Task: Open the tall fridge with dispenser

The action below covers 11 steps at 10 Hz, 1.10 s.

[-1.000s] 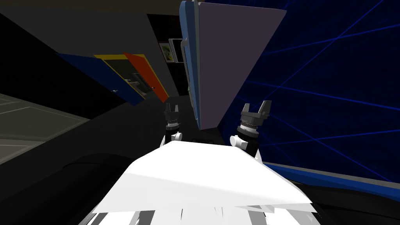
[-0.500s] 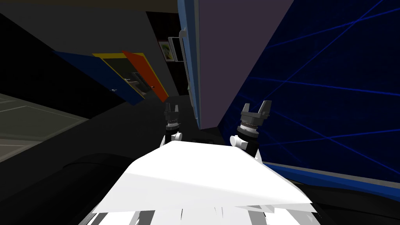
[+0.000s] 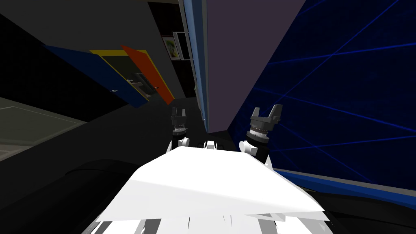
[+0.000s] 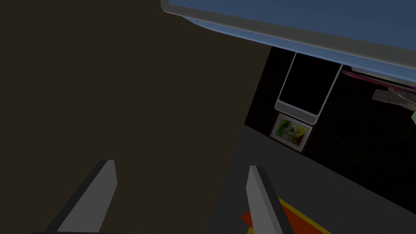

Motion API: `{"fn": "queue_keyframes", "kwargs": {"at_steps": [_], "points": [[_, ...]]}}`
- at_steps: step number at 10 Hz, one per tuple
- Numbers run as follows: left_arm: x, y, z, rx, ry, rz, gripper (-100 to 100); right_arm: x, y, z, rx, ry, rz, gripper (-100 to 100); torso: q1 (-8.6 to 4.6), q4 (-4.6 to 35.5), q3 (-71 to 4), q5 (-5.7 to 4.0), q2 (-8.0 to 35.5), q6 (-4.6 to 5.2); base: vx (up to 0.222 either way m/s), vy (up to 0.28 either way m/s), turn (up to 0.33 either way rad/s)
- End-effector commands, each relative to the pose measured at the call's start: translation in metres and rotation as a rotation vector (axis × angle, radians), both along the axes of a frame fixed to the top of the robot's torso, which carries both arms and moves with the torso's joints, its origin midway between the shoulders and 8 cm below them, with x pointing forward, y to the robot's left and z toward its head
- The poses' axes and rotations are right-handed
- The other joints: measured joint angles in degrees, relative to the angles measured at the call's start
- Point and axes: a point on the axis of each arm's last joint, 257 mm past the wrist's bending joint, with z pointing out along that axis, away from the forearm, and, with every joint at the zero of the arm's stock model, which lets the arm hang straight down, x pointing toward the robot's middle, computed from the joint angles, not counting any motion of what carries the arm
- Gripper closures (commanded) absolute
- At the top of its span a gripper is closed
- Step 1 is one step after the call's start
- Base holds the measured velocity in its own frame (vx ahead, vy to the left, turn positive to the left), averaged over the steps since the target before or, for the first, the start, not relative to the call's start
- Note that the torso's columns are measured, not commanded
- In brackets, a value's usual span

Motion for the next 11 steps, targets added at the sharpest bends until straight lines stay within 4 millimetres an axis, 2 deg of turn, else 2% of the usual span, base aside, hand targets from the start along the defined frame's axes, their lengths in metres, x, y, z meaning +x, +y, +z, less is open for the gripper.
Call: {"fn": "queue_keyframes", "kwargs": {"at_steps": [1, 11], "points": [[0.007, -0.002, -0.01, 0.037, 0.035, -0.024, -100, 0.0, 0.0, 0.0, 0.0, 0.001, 0.0, 0, -0.01, 1.88, -3.98, 0.0, 1.87, 0.0, 0.053, -0.028, 0.017], [0.065, 0.025, -0.098, -0.039, 0.307, -0.026, -100, 0.0, 0.0, 0.0, 0.0, 0.001, 0.0, 0, 0.05, 2.68, -5.38, 0.01, 2.67, 0.0, 0.117, -0.073, 0.034]]}}
